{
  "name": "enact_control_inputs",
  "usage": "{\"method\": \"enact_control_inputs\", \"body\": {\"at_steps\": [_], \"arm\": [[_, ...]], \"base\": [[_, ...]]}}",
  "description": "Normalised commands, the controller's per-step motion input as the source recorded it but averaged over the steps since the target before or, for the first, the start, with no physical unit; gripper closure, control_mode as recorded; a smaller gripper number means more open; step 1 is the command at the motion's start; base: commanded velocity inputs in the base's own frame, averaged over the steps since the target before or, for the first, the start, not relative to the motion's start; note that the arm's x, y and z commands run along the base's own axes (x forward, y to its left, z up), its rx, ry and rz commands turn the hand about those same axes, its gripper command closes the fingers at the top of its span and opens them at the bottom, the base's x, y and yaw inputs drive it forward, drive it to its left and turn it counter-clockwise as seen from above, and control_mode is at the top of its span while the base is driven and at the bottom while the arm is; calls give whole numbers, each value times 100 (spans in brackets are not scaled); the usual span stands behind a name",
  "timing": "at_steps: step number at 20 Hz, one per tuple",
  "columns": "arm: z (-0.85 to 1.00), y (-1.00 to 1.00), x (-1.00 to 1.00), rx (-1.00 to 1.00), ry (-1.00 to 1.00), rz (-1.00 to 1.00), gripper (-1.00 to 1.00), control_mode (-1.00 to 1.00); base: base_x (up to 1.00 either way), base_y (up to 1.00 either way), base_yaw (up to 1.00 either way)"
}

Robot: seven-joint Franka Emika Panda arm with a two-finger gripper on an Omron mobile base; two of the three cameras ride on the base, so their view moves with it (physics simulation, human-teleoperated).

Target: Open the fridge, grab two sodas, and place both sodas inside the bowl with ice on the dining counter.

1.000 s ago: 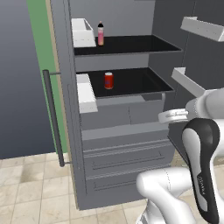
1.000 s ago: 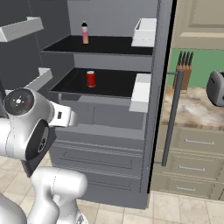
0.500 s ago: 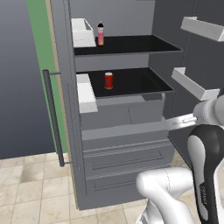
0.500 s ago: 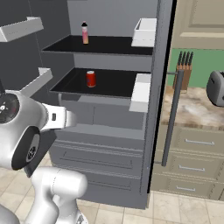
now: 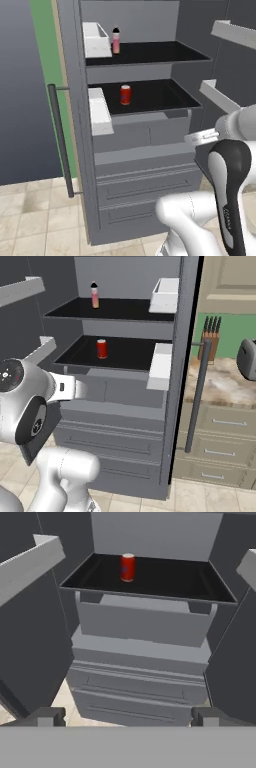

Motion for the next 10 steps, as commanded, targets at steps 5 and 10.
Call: {"method": "enact_control_inputs", "body": {"at_steps": [5,10], "arm": [[0,0,0,0,0,0,-100,100],[0,0,0,0,0,0,-100,100]], "base": [[60,21,-4],[55,18,-3]]}}
